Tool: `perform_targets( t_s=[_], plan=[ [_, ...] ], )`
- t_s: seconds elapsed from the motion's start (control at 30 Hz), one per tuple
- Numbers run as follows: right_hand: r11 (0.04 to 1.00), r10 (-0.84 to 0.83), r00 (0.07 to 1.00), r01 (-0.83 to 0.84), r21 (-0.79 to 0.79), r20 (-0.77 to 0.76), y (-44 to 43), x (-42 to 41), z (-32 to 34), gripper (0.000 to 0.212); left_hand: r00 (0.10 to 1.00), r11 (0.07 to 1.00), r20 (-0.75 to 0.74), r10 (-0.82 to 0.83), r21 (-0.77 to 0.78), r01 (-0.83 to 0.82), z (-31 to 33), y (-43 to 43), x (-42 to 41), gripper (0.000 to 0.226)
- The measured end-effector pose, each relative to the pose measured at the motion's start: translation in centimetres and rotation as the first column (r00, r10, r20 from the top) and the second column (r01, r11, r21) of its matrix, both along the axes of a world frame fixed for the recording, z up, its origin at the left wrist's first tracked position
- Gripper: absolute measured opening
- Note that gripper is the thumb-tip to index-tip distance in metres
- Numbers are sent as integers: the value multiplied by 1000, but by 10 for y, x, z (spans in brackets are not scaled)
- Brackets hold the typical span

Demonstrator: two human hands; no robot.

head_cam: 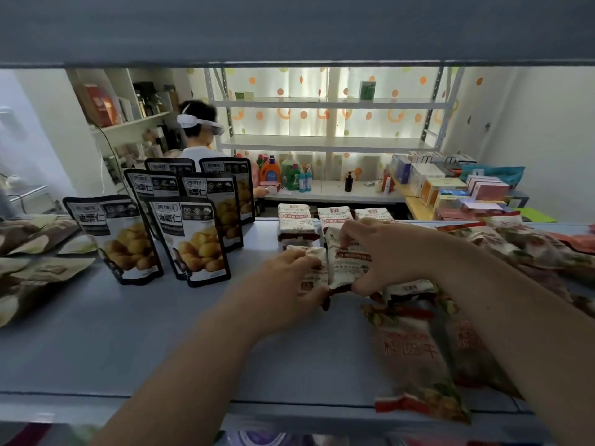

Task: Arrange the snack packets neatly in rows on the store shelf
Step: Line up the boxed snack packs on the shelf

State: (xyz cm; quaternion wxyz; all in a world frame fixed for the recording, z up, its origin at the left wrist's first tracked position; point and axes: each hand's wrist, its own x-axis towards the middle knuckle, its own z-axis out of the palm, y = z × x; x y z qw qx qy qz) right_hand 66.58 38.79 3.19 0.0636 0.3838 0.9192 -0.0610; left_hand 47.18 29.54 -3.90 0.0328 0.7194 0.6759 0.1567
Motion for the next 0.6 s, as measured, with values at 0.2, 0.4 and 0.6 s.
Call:
perform_targets(
  t_s=[0.2,0.4,0.6],
  plan=[
    [997,-74,996,73,19,53,-10,-4,1,72,1000,999,-17,0,32,0,0,-6,-6,63],
    [997,-69,995,68,26,70,-25,-18,-10,73,998,996,32,57,63,-59,1,-9,-19,43],
    [996,-91,996,92,-2,15,-34,-26,-25,68,990,992,72,122,19,-124,0,-6,-23,52]
  ],
)
